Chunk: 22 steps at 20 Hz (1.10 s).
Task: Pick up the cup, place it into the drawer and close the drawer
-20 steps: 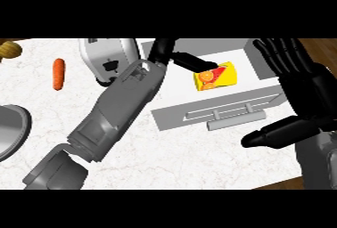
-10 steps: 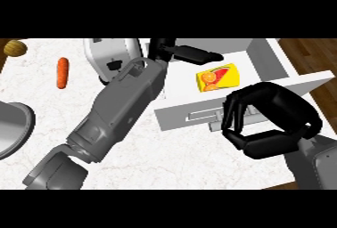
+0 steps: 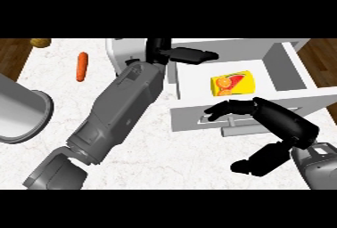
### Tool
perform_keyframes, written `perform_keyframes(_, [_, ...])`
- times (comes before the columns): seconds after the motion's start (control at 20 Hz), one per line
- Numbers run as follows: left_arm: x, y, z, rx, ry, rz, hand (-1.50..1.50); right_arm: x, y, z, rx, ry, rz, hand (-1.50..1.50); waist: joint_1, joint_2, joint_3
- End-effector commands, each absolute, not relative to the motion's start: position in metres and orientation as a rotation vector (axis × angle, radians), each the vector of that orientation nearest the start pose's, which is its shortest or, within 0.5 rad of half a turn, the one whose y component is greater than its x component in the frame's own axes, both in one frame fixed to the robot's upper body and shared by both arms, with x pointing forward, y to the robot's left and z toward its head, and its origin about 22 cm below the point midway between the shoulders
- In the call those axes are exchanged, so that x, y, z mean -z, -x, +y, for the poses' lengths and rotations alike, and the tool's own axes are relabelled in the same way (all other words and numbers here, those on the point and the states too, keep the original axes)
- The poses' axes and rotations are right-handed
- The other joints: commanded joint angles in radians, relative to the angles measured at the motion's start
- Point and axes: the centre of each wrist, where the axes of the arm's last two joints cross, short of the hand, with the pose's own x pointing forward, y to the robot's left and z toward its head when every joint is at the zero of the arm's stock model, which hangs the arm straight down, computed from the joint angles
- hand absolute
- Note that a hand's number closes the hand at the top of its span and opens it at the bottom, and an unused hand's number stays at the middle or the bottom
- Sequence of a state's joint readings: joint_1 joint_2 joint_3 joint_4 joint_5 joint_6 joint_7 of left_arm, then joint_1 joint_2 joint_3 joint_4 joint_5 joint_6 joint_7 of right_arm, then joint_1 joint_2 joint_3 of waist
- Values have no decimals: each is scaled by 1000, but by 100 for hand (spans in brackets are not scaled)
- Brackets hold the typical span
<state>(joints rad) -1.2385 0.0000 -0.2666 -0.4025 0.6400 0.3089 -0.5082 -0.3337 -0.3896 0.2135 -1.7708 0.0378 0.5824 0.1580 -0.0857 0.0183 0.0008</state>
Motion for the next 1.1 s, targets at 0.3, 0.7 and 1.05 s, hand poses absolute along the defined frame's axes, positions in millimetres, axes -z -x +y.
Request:
perform_keyframes(0.3, [-94,-430,57,-57,327,-1914,-150,-32,-305,-201,-1279,44,-1397,-150,104,-12,0])
perform_keyframes(0.7, [-74,-427,100,-82,357,-1914,-150,7,-363,-212,-1263,160,-1333,150,167,-3,2])
perform_keyframes(1.05, [-71,-419,115,-95,399,-1895,-150,-6,-394,-254,-1084,244,-1481,150,214,1,4])
